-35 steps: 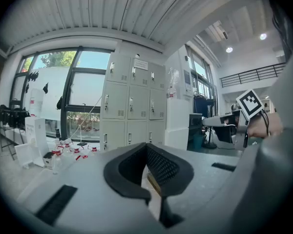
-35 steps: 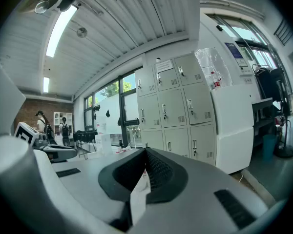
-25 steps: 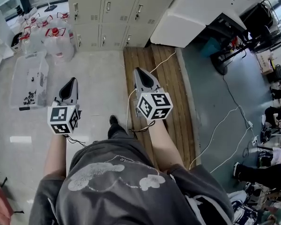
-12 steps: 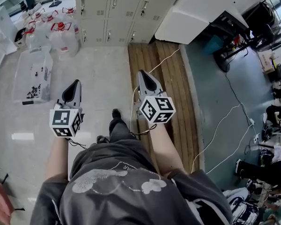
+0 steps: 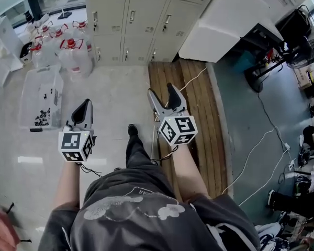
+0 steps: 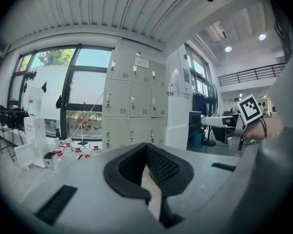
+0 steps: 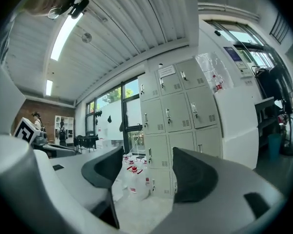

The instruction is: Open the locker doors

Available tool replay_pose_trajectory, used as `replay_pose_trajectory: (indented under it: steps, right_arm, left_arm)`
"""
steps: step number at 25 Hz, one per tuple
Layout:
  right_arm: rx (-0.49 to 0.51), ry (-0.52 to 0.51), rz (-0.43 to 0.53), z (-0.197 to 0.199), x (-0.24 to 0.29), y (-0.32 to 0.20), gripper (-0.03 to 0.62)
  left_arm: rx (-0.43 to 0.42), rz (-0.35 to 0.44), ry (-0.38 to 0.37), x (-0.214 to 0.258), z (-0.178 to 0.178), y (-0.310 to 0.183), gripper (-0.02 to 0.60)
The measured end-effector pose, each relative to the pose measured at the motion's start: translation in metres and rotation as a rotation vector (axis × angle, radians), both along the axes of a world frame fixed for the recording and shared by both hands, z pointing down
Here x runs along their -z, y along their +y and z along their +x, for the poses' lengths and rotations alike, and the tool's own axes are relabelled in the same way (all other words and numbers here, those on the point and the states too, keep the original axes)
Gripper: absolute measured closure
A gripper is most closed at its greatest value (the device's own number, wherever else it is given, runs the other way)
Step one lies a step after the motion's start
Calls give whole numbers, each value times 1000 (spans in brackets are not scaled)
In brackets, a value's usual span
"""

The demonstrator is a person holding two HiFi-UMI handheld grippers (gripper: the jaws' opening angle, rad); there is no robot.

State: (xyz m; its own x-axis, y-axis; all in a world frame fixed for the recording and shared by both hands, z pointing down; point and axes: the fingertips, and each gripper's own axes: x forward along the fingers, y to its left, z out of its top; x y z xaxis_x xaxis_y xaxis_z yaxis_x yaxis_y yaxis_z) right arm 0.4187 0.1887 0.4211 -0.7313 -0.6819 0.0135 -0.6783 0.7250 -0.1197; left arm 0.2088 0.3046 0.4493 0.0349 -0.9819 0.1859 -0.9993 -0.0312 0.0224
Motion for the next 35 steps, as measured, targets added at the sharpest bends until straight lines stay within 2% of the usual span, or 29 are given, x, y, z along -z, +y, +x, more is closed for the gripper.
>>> replay_pose_trajectory:
  steps: [7, 12, 18, 21, 25, 30, 35]
  right_arm:
    - [51, -7, -35, -43, 4, -131, 278]
    - [98, -12, -28, -74, 13, -215, 278]
    - [136, 1, -16, -91, 16, -297, 278]
    - [156, 14, 8, -101, 17, -328, 278]
    - [155, -7, -8, -112, 22, -358, 278]
    - [180, -8, 20, -130, 37, -383, 278]
    - [208, 9, 68, -161, 53, -396, 267]
  left_arm:
    - [74, -13, -15, 10, -48, -112, 574]
    - [113, -12, -26, 20, -69, -189, 574]
    - [157, 0, -32, 27, -83, -263, 574]
    - [179, 18, -33, 29, -90, -288, 574]
    - [195, 1, -25, 27, -101, -307, 574]
    - [223, 16, -19, 36, -120, -330, 574]
    - [207, 42, -29, 47, -138, -352, 574]
